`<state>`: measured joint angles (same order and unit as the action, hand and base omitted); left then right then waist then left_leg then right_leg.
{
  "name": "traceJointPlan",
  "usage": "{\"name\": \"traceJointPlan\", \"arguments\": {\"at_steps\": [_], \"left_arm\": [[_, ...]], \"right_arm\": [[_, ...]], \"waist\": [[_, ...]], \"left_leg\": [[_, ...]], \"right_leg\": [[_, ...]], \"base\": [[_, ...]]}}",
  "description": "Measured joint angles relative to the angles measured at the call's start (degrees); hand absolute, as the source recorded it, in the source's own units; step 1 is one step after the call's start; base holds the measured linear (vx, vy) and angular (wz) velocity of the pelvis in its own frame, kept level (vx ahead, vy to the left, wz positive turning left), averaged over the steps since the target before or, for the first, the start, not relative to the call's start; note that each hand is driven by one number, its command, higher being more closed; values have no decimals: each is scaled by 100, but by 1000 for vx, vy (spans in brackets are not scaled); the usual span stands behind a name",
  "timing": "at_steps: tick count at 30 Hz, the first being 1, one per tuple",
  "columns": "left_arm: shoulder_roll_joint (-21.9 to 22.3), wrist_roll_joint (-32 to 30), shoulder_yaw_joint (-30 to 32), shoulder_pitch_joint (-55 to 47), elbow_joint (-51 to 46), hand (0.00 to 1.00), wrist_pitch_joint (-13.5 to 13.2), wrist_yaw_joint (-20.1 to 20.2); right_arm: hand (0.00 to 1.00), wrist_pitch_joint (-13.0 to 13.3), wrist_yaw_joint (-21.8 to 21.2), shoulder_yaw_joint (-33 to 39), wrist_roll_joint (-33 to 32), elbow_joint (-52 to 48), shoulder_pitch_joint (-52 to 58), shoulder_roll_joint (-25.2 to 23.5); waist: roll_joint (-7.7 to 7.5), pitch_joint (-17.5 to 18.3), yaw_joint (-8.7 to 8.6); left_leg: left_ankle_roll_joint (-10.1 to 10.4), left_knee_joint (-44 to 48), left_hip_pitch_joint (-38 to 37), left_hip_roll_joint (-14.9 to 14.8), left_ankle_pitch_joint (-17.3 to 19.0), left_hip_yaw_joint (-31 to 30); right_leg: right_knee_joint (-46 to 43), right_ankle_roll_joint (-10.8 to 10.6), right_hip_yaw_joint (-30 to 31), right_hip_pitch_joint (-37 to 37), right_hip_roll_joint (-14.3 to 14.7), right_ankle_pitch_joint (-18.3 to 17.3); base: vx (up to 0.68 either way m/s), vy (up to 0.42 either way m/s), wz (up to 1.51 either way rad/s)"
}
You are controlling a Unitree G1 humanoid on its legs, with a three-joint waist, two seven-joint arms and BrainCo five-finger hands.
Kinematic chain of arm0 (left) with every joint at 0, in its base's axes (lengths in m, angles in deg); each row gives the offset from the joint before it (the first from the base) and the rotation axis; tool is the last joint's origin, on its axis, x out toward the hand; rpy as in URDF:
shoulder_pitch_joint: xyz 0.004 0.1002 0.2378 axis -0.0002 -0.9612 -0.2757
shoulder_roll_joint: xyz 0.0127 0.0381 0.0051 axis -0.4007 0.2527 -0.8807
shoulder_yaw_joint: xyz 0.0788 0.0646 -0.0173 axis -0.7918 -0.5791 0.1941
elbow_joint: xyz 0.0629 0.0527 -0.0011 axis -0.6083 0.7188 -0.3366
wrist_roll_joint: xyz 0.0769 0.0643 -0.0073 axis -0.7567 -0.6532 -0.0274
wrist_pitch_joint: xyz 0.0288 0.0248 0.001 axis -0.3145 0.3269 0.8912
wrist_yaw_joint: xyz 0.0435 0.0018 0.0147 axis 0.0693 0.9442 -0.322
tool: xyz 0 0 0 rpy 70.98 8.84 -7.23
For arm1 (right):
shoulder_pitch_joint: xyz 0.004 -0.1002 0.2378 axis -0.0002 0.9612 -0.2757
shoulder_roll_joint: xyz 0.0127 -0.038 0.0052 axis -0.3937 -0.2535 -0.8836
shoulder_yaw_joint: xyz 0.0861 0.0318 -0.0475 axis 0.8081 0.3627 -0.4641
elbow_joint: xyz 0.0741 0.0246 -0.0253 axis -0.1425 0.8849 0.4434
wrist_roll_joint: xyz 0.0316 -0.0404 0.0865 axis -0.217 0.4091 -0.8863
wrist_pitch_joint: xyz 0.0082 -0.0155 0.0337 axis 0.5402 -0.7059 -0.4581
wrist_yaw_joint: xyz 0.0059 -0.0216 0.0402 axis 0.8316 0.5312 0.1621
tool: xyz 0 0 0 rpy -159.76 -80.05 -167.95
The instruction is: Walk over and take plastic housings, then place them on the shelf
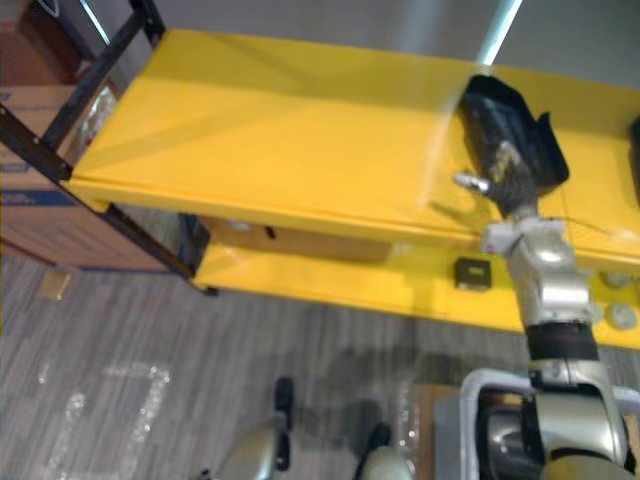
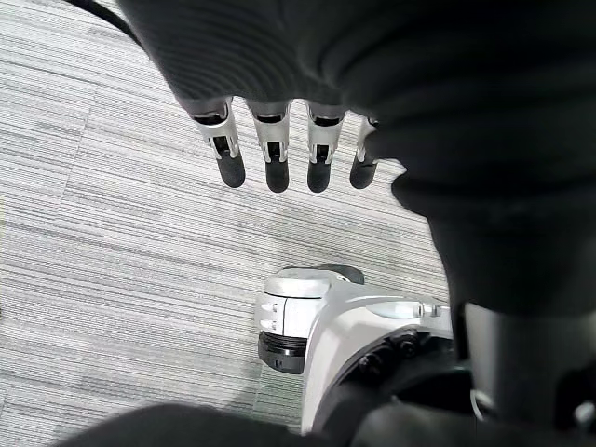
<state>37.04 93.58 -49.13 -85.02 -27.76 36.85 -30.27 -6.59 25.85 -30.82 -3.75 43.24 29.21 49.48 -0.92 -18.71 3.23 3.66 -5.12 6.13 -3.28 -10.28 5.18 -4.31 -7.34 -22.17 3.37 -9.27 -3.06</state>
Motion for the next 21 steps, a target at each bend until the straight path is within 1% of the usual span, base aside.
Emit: {"name": "traceJointPlan", "arguments": {"at_steps": [1, 2, 3, 4, 5, 6, 8, 9, 10, 12, 13, 14, 15, 16, 17, 20, 21], "left_arm": [[0, 0, 0, 0, -2, 0, -1, 2], [-1, -1, 1, 2, -15, 0, 2, 4], [-2, -1, 3, 2, -23, 0, 4, 6], [-3, -2, 5, 2, -24, 0, 6, 7], [-4, -2, 6, 2, -24, 0, 7, 8], [-4, -3, 9, 3, -24, 0, 10, 10], [-5, -15, 15, 3, -22, 0, 16, 10], [-5, -17, 16, 3, -22, 0, 18, 10], [-11, -19, 27, 3, -22, 0, 24, 11], [-13, -17, 26, 3, -22, 0, 24, 12], [-13, -14, 22, 3, -22, 0, 24, 12], [-13, -13, -3, 3, -18, 0, 23, 10], [-13, -13, -13, 3, -14, 0, 21, 9], [-16, -9, -31, 3, 4, 0, 11, 0], [-36, 0, -71, 3, 36, 0, -7, -13], [-45, 5, -82, 27, 166, 0, -51, -43], [-46, 6, -89, 27, 196, 0, -51, -43]], "right_arm": [[0, 171, -35, 3, -6, -131, -31, 0], [0, 490, -146, 8, -12, -366, -129, 1], [0, 716, -300, 11, -81, -569, -213, 1], [0, 815, -382, 14, -112, -653, -242, 1], [0, 984, -523, 16, -129, -771, -274, 1], [0, 1074, -655, 13, -183, -867, -274, 1], [0, 1169, -754, 18, -192, -899, -274, 1], [0, 1175, -752, 24, -198, -898, -274, 1], [0, 1178, -648, 59, -169, -900, -270, 1], [0, 1177, -172, 155, -22, -902, -265, 1], [0, 1143, 361, 245, 227, -900, -264, 1], [0, 1053, 859, 370, 427, -885, -262, 0], [0, 975, 1102, 440, 530, -877, -261, 0], [0, 812, 1521, 563, 618, -838, -259, 0], [0, 653, 1815, 676, 640, -772, -254, 0], [0, 264, 2276, 791, 670, -489, -239, 0], [0, 167, 2341, 798, 689, -396, -239, 0]], "waist": [[0, 0, 10], [0, 0, 19], [0, 0, 40], [0, 0, 51], [0, 0, 72], [-1, 0, 80], [-1, 0, 77], [-1, 0, 76], [-3, -1, 74], [-7, -3, 80], [-8, -4, 86], [-9, -4, 91], [-9, -4, 91], [-9, -4, 87], [-9, -4, 78], [-10, -5, 52], [-10, -5, 48]], "left_leg": [[0, 0, 0, -8, 0, -1], [0, 0, 0, -19, 1, -3], [0, 0, 0, -21, 1, -6], [0, -1, 0, -24, 2, -8], [-1, -1, 0, -30, 3, -14], [-1, -1, 0, -31, 3, -20], [-4, -1, 1, -30, 5, -22], [-5, -1, 1, -29, 5, -22], [-5, -1, 1, -30, 5, -22], [-6, -1, 1, -31, 4, -25], [-6, -1, 1, -36, 4, -26], [-6, -1, 4, -42, 4, -23], [-6, -2, 5, -44, 4, -20], [-6, -2, 4, -50, 4, -11], [-6, -2, 4, -55, 4, -5], [-5, -2, -1, -69, 3, 4], [-5, -1, -1, -76, 3, 5]], "right_leg": [[-1, 5, 0, 1, 7, 3], [-2, 13, -1, 0, 22, 4], [-5, 22, -1, 0, 34, -2], [-7, 28, -1, 0, 37, -5], [-12, 35, -4, 2, 38, -10], [-18, 42, -8, 2, 38, -14], [-24, 42, -9, 3, 41, -14], [-25, 42, -9, 2, 39, -14], [-31, 42, -8, 1, 34, -14], [-37, 42, -8, -1, 32, -13], [-42, 42, -7, -3, 34, -14], [-50, 44, -3, -13, 36, -15], [-52, 45, 1, -17, 37, -16], [-57, 50, 11, -25, 38, -18], [-63, 53, 17, -31, 41, -20], [-89, 66, 30, -46, 49, -28], [-96, 72, 32, -49, 55, -31]], "base": [[0, 0, 0], [0, 0, 0], [0, 0, 0], [0, 0, 0], [0, 0, 0], [0, 0, 0], [0, 0, 0], [0, 0, 0], [0, 0, 0], [0, 0, 0], [0, 0, 0], [0, 0, 0], [0, 0, -3], [0, 0, -4], [0, 0, -4], [0, 0, 0], [0, 0, 0]]}}
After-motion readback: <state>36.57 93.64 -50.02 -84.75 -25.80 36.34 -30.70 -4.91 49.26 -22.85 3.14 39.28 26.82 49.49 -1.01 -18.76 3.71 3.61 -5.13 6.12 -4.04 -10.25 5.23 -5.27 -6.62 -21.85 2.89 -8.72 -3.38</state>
